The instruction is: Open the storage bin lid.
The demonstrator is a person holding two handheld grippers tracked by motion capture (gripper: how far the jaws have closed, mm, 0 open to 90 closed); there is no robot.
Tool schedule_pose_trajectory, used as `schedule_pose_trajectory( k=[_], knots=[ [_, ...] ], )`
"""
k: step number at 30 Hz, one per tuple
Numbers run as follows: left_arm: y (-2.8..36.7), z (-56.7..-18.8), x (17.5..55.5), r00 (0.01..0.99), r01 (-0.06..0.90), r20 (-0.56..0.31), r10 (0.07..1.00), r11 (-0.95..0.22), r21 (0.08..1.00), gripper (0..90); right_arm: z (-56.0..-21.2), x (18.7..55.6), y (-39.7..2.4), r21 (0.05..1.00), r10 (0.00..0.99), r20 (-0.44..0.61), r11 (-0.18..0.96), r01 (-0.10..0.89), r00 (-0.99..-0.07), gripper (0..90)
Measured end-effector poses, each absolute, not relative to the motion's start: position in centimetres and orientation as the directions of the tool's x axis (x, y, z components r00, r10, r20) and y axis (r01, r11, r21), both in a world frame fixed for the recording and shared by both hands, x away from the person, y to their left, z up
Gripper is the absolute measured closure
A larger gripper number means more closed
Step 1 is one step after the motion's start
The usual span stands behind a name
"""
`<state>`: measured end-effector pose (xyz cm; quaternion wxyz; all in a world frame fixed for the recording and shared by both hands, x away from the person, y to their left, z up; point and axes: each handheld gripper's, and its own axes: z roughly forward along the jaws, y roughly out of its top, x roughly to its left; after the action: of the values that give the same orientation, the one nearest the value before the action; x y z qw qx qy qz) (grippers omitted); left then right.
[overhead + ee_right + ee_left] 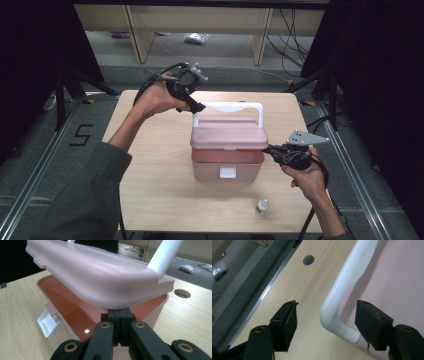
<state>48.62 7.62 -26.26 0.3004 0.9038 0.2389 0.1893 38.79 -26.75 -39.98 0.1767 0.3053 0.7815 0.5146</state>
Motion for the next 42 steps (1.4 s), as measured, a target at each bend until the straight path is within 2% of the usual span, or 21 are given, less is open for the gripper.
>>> schedule_pose_trajectory(
  k=[5,8,9,11,16,21,26,30,33,35,36,38,39,40,42],
  knots=[
    [9.9,-27.7,46.4,0.767,0.356,0.177,0.617,-0.639,0.682,30.2,-39.8,38.7,-26.6,0.914,0.673,0.05,0.267,0.305,-0.738,90.0],
    [11.9,-29.5,45.2,0.735,0.396,0.119,0.668,-0.565,0.724,30.2,-39.6,38.9,-26.7,0.916,0.663,0.026,0.284,0.284,-0.748,90.0],
    [12.3,-30.0,45.0,0.727,0.406,0.11,0.678,-0.553,0.727,30.2,-39.6,38.7,-26.5,0.918,0.678,0.051,0.256,0.302,-0.733,90.0],
    [13.3,-31.2,44.3,0.703,0.424,0.104,0.704,-0.532,0.733,30.3,-39.4,39.0,-26.7,0.914,0.668,0.018,0.291,0.283,-0.744,90.0],
    [14.4,-34.5,42.5,0.685,0.446,0.045,0.727,-0.468,0.763,30.9,-39.0,38.9,-26.6,0.912,0.676,0.042,0.276,0.305,-0.736,90.0],
    [13.9,-37.1,40.9,0.672,0.48,-0.043,0.74,-0.39,0.786,31.0,-38.7,39.2,-26.7,0.919,0.666,0.015,0.285,0.273,-0.745,90.0],
    [12.7,-38.6,40.1,0.668,0.495,-0.098,0.738,-0.342,0.799,31.3,-38.6,39.1,-26.5,0.921,0.67,0.052,0.255,0.295,-0.741,90.0],
    [11.6,-39.4,39.7,0.655,0.501,-0.109,0.748,-0.322,0.803,32.1,-38.3,39.2,-26.5,0.922,0.675,0.021,0.272,0.275,-0.738,90.0],
    [10.8,-40.0,39.6,0.66,0.501,-0.101,0.745,-0.335,0.798,33.1,-38.4,39.3,-26.4,0.925,0.669,0.044,0.253,0.283,-0.742,90.0],
    [10.4,-40.5,39.8,0.674,0.496,-0.076,0.734,-0.375,0.783,35.0,-38.4,39.4,-26.5,0.928,0.677,0.02,0.26,0.265,-0.736,90.0],
    [10.2,-40.8,39.8,0.667,0.499,-0.077,0.741,-0.367,0.785,36.1,-38.4,39.3,-26.4,0.924,0.673,0.058,0.243,0.294,-0.738,90.0],
    [10.1,-41.3,39.9,0.668,0.503,-0.077,0.74,-0.373,0.78,39.1,-38.3,39.5,-26.4,0.925,0.671,0.036,0.258,0.279,-0.74,90.0],
    [9.9,-41.8,39.9,0.673,0.516,-0.128,0.729,-0.338,0.787,39.7,-38.3,39.5,-26.4,0.926,0.672,0.039,0.255,0.28,-0.74,90.0],
    [9.8,-42.0,39.9,0.67,0.523,-0.152,0.726,-0.317,0.792,44.2,-38.2,39.6,-26.3,0.925,0.67,0.03,0.263,0.275,-0.741,90.0],
    [9.7,-42.1,39.9,0.67,0.515,-0.138,0.73,-0.322,0.795,46.6,-37.9,39.5,-26.2,0.916,0.683,0.059,0.253,0.312,-0.728,90.0]
  ],
)
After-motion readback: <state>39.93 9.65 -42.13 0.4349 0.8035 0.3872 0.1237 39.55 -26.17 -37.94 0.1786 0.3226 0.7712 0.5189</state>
